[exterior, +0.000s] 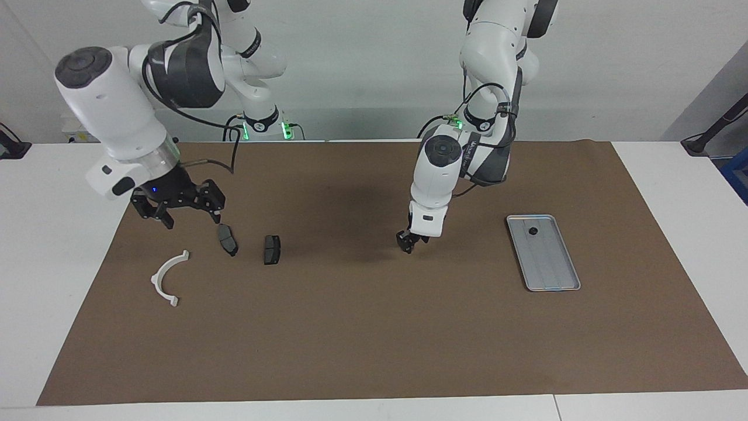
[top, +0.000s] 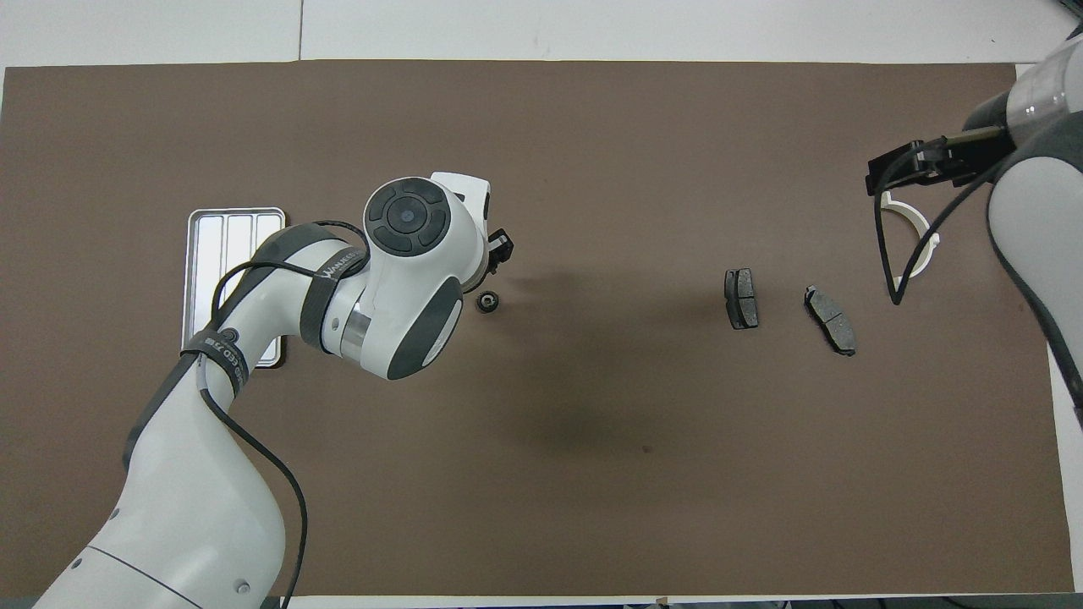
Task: Pick bearing gear from pile to tray
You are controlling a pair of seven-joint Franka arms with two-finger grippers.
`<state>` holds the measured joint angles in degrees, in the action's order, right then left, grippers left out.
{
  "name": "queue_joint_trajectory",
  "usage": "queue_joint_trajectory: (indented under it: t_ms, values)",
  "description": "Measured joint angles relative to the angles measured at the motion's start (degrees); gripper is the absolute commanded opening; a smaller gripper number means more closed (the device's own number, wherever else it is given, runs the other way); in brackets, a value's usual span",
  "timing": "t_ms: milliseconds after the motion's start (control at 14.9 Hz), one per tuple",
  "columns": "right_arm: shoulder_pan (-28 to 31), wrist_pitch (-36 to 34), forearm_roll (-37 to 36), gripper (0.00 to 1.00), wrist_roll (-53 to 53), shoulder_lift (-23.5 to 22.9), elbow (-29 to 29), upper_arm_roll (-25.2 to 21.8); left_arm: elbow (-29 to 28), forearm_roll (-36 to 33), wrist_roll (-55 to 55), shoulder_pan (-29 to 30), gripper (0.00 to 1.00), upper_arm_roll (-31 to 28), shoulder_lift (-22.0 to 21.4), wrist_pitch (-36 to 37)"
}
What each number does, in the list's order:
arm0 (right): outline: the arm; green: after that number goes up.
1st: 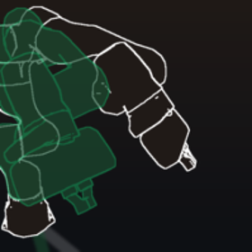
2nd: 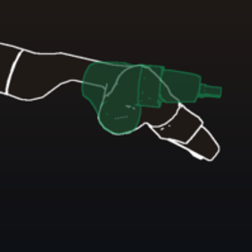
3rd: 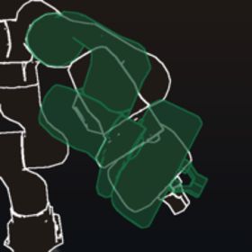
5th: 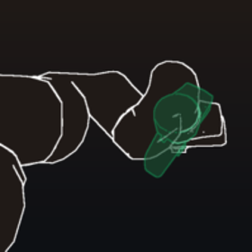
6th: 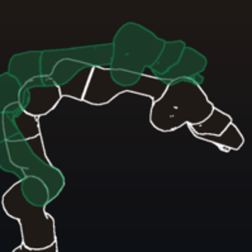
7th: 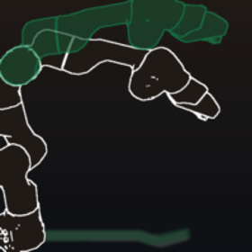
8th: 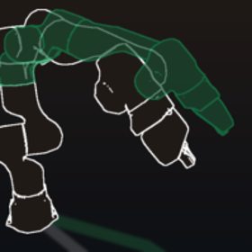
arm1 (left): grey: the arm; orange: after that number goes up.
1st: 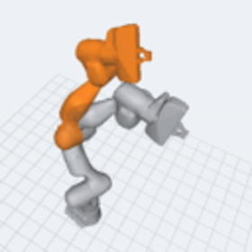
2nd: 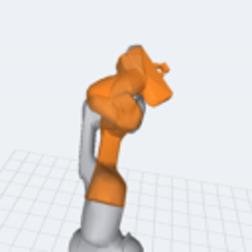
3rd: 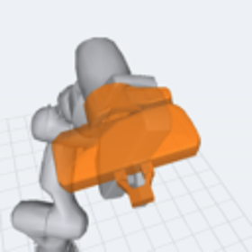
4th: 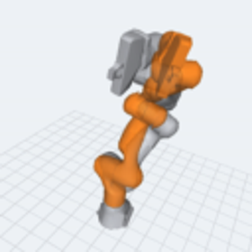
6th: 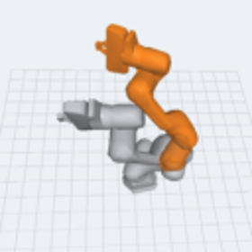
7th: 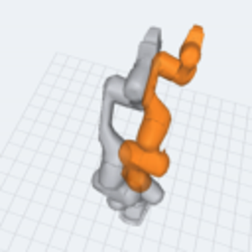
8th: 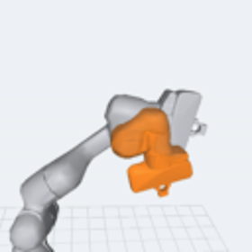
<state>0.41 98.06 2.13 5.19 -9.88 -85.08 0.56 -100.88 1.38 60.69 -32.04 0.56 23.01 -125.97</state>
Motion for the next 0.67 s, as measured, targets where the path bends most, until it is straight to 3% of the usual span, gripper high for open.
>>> queue_joint_trajectory:
  t_ms: [336,672]
  values:
    - [0.5,-6.2,0.0,1.00,1.0,9.1,-3.3,0.0,-1.0,0.0,0.0,-2.2,0.60,0.1,1.2,0.1]
    - [0.7,-7.7,-0.1,1.00,-0.5,10.5,-4.3,0.0,-2.8,-0.1,0.0,-2.6,0.60,0.0,1.2,-0.7]
